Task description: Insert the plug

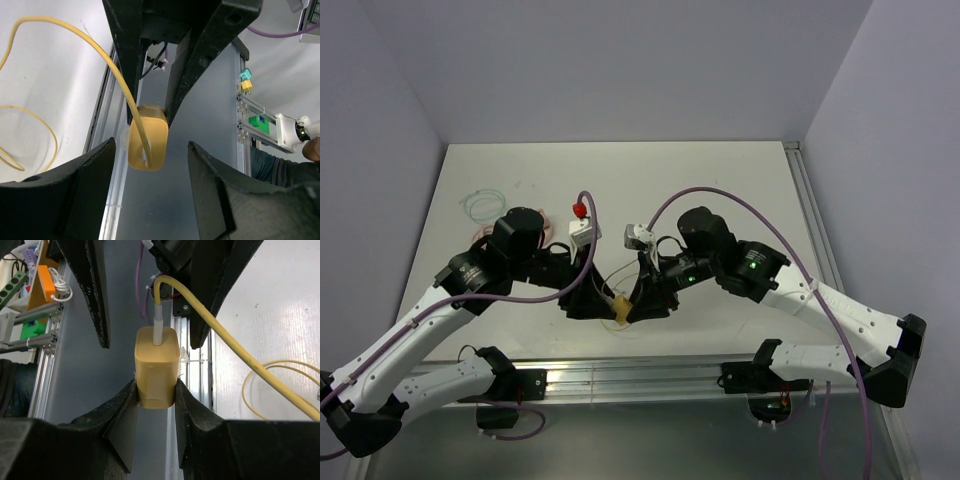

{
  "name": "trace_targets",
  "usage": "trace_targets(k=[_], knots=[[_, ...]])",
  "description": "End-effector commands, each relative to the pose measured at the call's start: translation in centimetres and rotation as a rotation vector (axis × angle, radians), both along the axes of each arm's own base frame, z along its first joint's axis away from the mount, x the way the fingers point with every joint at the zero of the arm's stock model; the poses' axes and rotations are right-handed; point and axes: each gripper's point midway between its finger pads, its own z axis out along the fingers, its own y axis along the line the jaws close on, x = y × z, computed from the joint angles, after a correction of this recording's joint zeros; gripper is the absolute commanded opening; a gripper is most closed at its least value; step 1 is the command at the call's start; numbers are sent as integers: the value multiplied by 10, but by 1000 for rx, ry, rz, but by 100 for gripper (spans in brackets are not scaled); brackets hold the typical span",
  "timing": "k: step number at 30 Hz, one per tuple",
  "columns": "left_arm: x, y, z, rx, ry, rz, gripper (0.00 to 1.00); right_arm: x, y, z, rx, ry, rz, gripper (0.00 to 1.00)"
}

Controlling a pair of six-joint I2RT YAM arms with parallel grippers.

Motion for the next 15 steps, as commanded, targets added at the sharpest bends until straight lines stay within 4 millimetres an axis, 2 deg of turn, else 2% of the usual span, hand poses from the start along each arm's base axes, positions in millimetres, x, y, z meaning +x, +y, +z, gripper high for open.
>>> trace_targets(k=[1, 5, 15], knots=[[-7, 3, 14, -27, -58, -46, 64, -1, 1, 18, 25, -49, 28, 0], [-7, 4, 9, -5, -50, -52, 58, -3, 2, 16, 16, -59, 52, 0], [-8, 2, 10, -12, -41, -72, 55, -3, 13, 19, 3, -65, 83, 0]])
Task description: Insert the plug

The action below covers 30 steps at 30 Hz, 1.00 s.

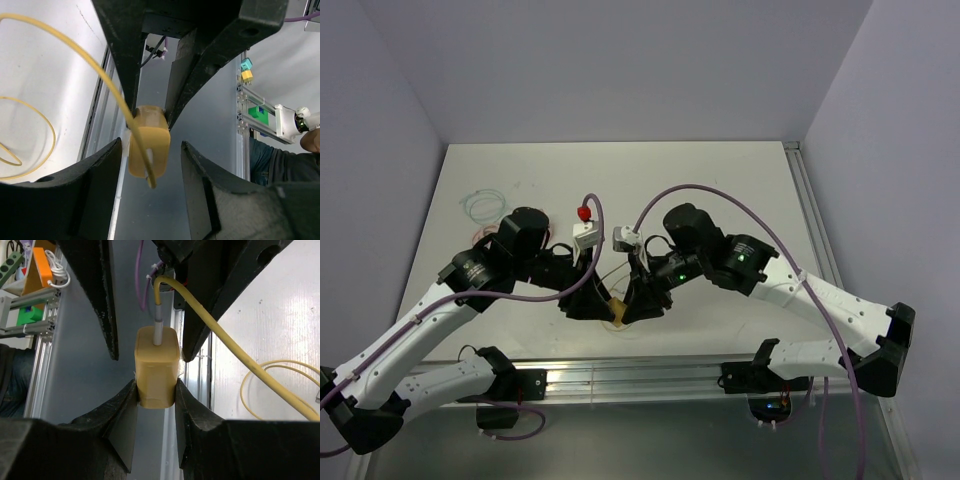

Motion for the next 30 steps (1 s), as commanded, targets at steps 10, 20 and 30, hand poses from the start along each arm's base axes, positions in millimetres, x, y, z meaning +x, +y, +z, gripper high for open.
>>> trace_targets(k=[10, 20, 30], knots=[[-5, -1, 16, -42, -46, -38, 46, 1, 8, 23, 39, -59, 29, 0], [-7, -2, 14, -33, -30, -51, 27, 1, 11, 21, 33, -54, 43, 0], [14, 1, 12, 13, -78, 93, 0, 14, 13, 18, 10, -86, -28, 50]])
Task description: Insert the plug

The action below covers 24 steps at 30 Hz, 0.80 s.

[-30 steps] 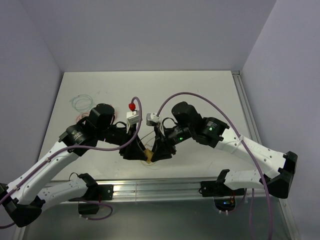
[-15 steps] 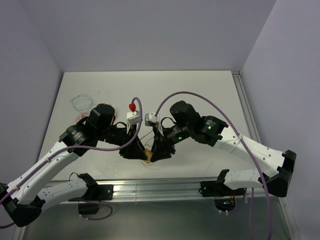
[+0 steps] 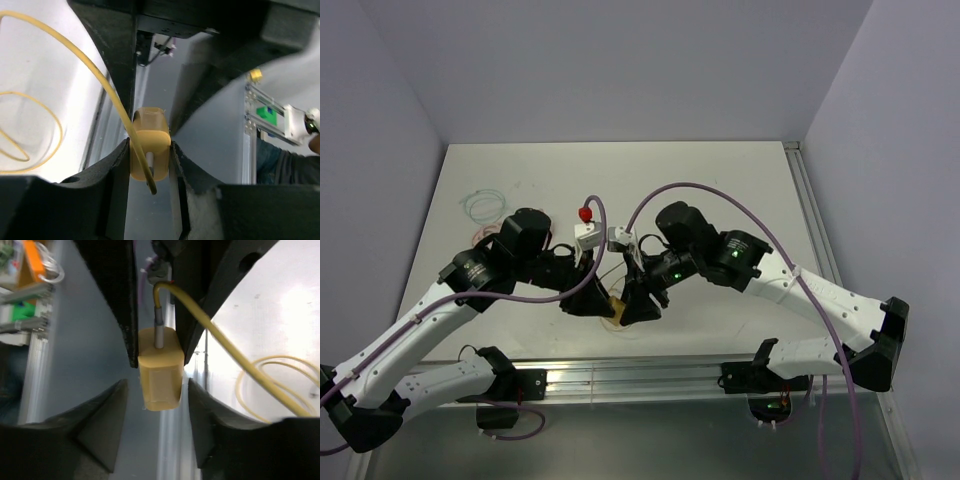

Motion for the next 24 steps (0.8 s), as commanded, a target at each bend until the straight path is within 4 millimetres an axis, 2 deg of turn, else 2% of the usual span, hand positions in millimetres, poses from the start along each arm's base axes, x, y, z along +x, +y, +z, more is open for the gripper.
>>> trace_targets(k=[1, 2, 3, 4, 6, 7, 8, 10, 13, 15, 16, 20, 21, 22, 24], knots=[[19, 1, 17, -2, -79, 116, 0, 17, 7, 20, 45, -89, -73, 62], [26, 2, 14, 17, -90, 153, 0, 18, 4, 23, 52, -102, -93, 76], [31, 4, 11, 41, -95, 187, 0, 20, 1, 24, 52, -112, -120, 97], [47, 9, 8, 76, -133, 275, 0, 31, -1, 26, 46, -135, -194, 98], [62, 14, 7, 113, -163, 355, 0, 37, -11, 34, 64, -136, -296, 100], [78, 20, 8, 138, -203, 430, 0, 49, -16, 39, 76, -160, -374, 100], [86, 23, 5, 162, -229, 460, 1, 52, -25, 44, 99, -163, -430, 100], [107, 32, 4, 201, -291, 525, 0, 58, -33, 49, 125, -145, -509, 100], [136, 44, -2, 260, -413, 551, 0, 57, -45, 48, 152, -147, -553, 100], [146, 45, -11, 302, -479, 459, 0, 58, -52, 44, 162, -137, -599, 99], [158, 55, -12, 334, -502, 476, 0, 56, -55, 49, 190, -138, -606, 99], [201, 95, -34, 528, -664, 494, 0, 47, -57, 33, 209, -92, -597, 99], [208, 104, -37, 563, -698, 502, 0, 45, -56, 30, 217, -80, -589, 99], [211, 115, -50, 622, -743, 467, 0, 43, -55, 21, 206, -70, -581, 99], [216, 129, -57, 697, -776, 461, 0, 41, -54, 12, 193, -50, -574, 98]])
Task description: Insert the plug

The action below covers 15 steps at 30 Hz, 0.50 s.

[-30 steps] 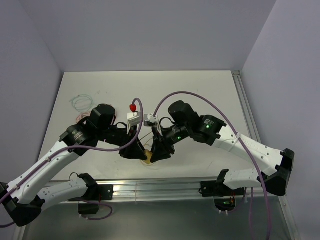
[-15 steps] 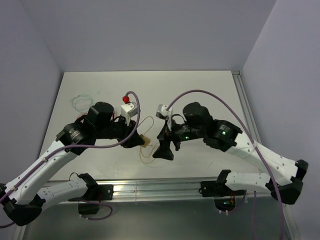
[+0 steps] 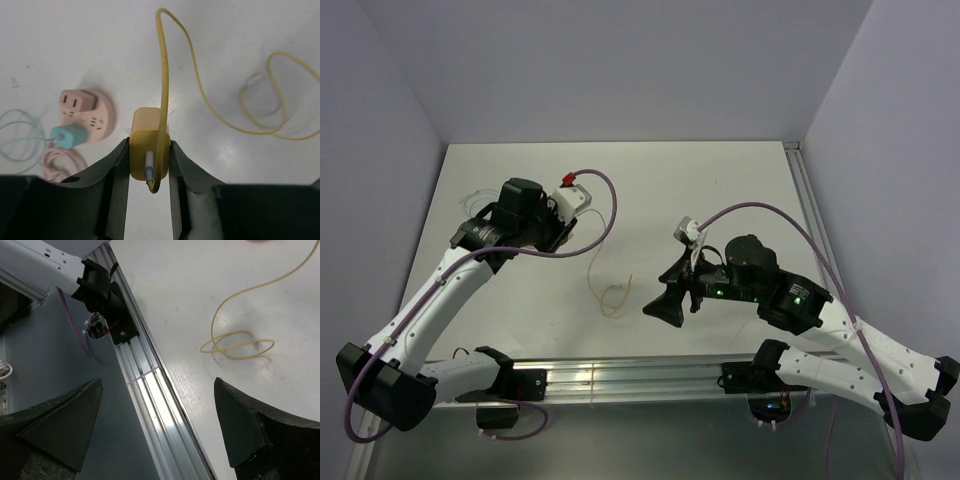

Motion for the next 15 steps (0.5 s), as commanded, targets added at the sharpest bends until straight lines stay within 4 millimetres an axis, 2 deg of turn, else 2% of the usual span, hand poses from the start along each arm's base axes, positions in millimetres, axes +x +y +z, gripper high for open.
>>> trace_targets(k=[1, 5, 8, 10, 15], knots=[[22, 35, 6, 217, -165, -47, 0, 2, 7, -2, 52, 17, -4, 98], [16, 35, 6, 257, -165, -163, 0, 4, 9, -17, 43, 59, -21, 98], [24, 39, 10, 292, -196, -188, 0, 0, 11, -24, 61, 75, -6, 98], [30, 54, 3, 330, -171, -178, 0, -2, 11, -28, 68, 89, -4, 98], [38, 70, -37, 375, -59, -193, 0, 0, 4, -32, 60, 77, -39, 98]])
